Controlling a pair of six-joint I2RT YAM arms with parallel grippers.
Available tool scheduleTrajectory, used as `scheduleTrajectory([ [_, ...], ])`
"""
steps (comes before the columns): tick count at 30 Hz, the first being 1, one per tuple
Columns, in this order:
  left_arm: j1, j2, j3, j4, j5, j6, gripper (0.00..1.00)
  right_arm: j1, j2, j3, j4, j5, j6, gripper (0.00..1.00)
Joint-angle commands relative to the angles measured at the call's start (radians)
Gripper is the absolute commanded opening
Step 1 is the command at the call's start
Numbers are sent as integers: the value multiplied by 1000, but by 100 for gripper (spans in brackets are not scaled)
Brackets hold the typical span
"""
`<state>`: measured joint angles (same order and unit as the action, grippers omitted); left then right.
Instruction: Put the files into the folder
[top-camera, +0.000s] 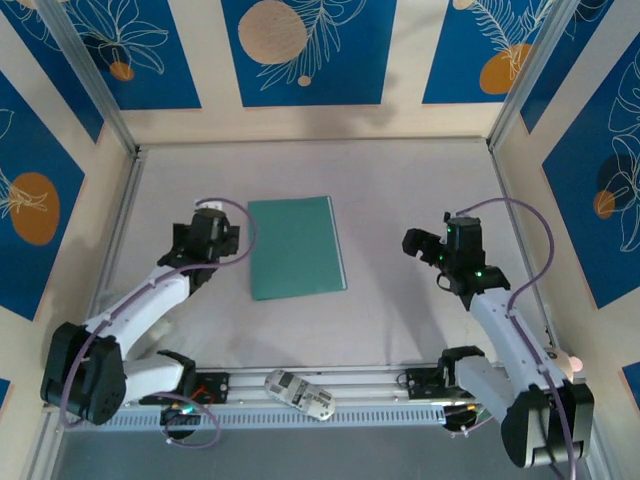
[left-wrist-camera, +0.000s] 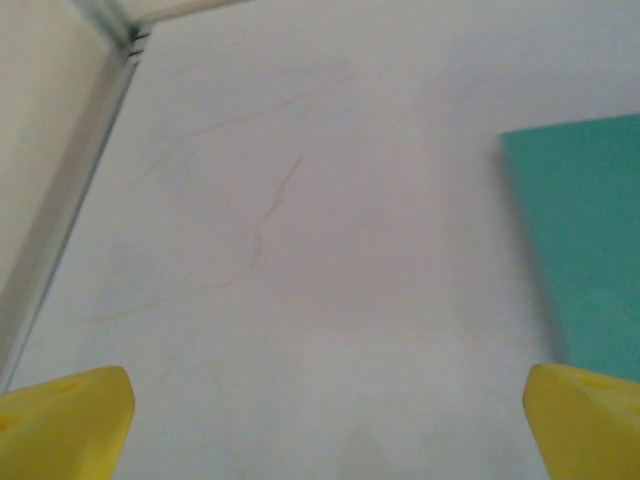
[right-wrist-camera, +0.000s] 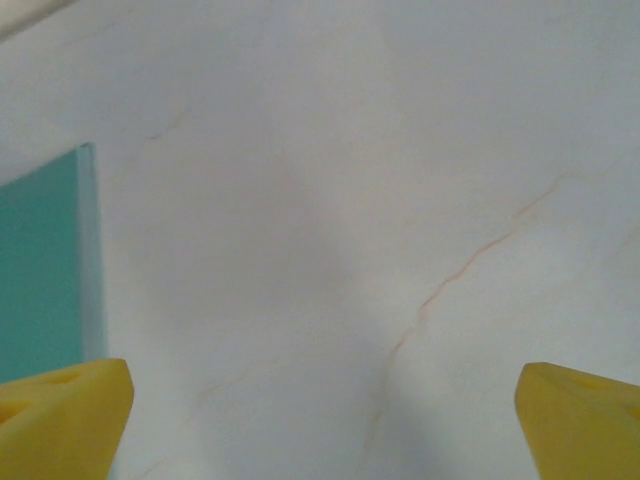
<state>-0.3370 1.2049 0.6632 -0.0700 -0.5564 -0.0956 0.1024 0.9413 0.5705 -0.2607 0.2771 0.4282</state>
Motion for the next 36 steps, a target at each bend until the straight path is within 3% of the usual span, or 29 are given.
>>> scheduleTrajectory([
  [1, 93, 45, -72, 235, -41, 69, 100, -16, 63, -92, 328, 137, -146, 99],
  [4, 181, 76, -137, 323, 23, 7, 100, -41, 152, -125, 442, 137, -169, 99],
  [7, 230, 92, -234, 536, 123, -12, 100, -54, 255, -168, 621, 131, -218, 99],
  [16, 261, 276, -348, 1046, 277, 78, 100, -87, 418, -174, 955, -63, -307, 99],
  [18, 261, 289, -349, 1047, 344, 95, 100, -93, 469, -164, 998, -108, -307, 99],
  [21, 261, 362, -373, 1171, 335, 95, 100, -89, 557, -172, 1079, -134, -322, 99],
  [22, 261, 362, -374, 1180, 344, 96, 100, -85, 592, -180, 1141, -143, -330, 99],
  [27, 261, 357, -317, 1056, 340, 96, 100, -94, 579, -159, 1070, -162, -328, 99],
  [36, 259, 357, -313, 1051, 369, 109, 100, -98, 580, -157, 1071, -170, -327, 99],
])
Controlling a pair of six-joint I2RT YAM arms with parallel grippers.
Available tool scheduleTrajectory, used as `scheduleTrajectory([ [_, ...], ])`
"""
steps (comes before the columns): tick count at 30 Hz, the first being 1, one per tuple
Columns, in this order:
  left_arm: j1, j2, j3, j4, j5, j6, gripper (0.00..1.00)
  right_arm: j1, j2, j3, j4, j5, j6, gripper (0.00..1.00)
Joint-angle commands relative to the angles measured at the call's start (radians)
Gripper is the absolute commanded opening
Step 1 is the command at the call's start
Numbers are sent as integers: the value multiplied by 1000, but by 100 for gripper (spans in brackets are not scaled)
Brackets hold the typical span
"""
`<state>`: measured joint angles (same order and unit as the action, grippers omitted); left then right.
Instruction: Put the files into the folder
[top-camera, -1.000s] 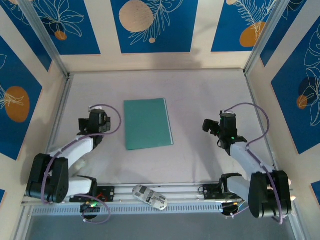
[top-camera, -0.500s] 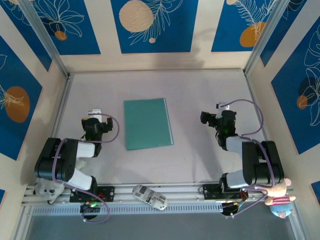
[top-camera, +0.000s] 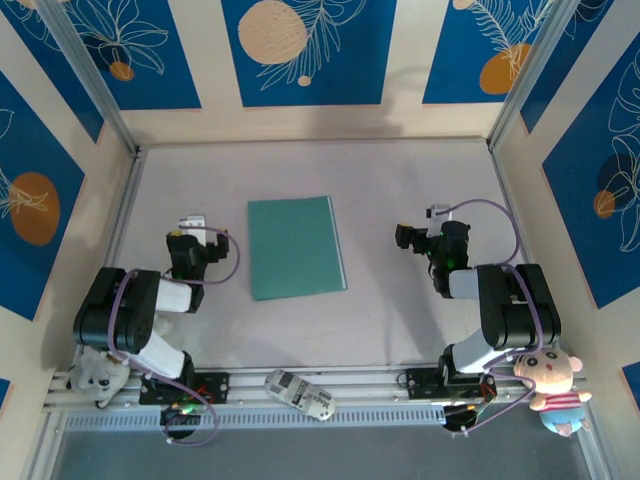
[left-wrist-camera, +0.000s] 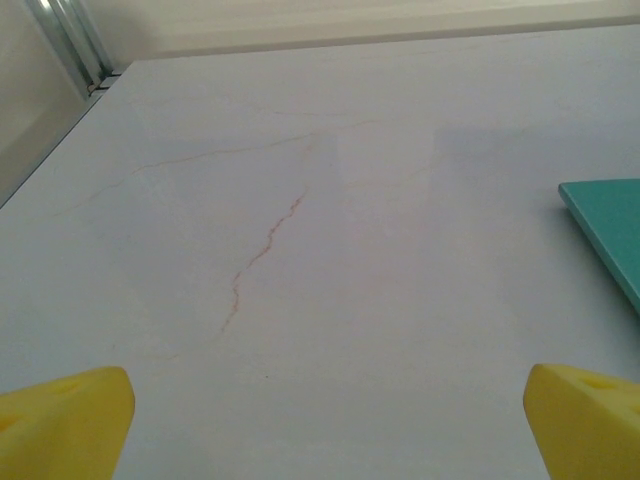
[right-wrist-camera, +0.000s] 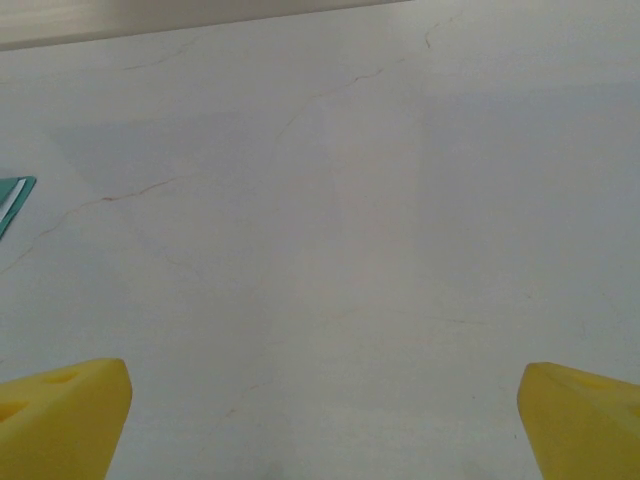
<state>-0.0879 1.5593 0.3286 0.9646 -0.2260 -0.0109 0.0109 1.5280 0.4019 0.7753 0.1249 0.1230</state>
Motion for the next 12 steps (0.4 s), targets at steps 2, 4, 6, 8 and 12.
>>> scheduleTrajectory([
  [2, 10, 2, 23, 15, 40, 26, 100, -7, -5, 12, 37, -18, -22, 99],
  [4, 10, 3, 23, 13, 42, 26, 100, -7, -5, 12, 37, -18, -21, 99],
  [6, 10, 2, 22, 13, 42, 26, 100, -7, -5, 13, 35, -19, -22, 99],
  [8, 10, 2, 22, 13, 42, 26, 100, -6, -5, 14, 33, -19, -22, 99],
  [12, 9, 2, 23, 14, 42, 26, 100, -4, -6, 9, 39, -14, -23, 99],
])
